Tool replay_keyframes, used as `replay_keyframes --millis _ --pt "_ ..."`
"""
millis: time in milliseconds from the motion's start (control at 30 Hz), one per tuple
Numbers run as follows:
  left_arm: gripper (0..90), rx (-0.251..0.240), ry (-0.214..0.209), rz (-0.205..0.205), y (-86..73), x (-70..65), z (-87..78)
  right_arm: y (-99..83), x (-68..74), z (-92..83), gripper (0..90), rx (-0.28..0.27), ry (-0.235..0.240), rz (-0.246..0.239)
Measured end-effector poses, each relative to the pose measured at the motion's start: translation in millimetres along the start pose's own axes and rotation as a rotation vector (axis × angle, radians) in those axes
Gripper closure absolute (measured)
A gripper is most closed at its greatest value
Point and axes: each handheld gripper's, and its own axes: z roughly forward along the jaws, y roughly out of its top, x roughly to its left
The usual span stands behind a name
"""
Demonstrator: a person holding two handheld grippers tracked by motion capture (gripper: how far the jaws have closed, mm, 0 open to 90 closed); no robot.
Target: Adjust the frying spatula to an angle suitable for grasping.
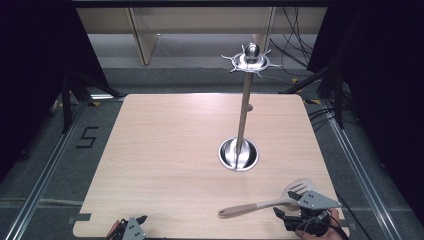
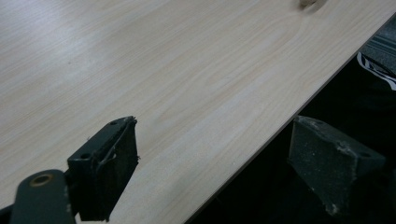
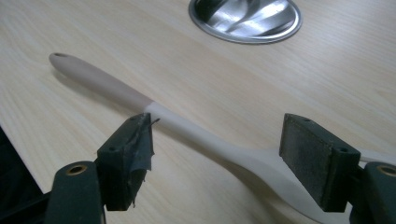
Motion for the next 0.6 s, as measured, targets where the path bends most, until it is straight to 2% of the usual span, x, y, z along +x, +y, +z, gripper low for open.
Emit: replay_keyframes --millis 67,100,133,200,267,300,333,433,467,533,567,600 --pt "14.8 0.001 0.011 -0.018 -0.6 -1.4 0.8 0.5 1.7 -0.2 27.0 0.011 0.004 0.001" --pt "14.8 0.0 0.011 0.006 0.0 0.1 0.7 1.3 2.2 1.1 27.0 0.014 0.022 -0.018" --pt "14.8 0.002 0.009 -0.011 -0.4 -1.2 1.0 1.4 2.8 0.6 27.0 0.017 0.007 -0.021" --pt "14.8 0.003 0.009 -0.015 -0.5 -1.6 1.0 1.6 3.9 1.1 27.0 0.024 0.016 -0.023" --pt "14.8 -0.019 -0.008 -0.02 -0.2 -1.9 1.8 2.0 4.5 1.9 27.0 0.03 0.021 -0.023" --pt "14.8 0.005 0.01 -0.026 -0.8 -2.3 1.0 2.1 3.8 3.2 27.0 0.028 0.019 -0.043" --pt "14.8 0.001 0.008 -0.008 -0.4 -1.1 1.1 2.2 4.2 3.6 27.0 0.025 0.021 -0.041" --pt "14.8 0.003 0.009 -0.015 -0.6 -1.4 1.0 2.3 4.9 4.3 27.2 0.031 0.021 -0.043" --pt "14.8 0.003 0.01 -0.014 -0.5 -1.3 1.0 2.4 6.4 4.2 27.2 0.041 0.03 -0.025" --pt "14.8 0.002 0.009 -0.011 -0.4 -1.3 1.1 2.6 7.5 4.9 27.2 0.039 0.027 -0.021" --pt "14.8 0.003 0.011 -0.014 -0.5 -1.6 1.2 3.0 6.4 5.4 27.2 0.037 0.027 -0.041" --pt "14.8 0.0 0.008 -0.017 -0.5 -1.8 1.3 3.4 6.7 5.5 27.2 0.039 0.029 -0.04"
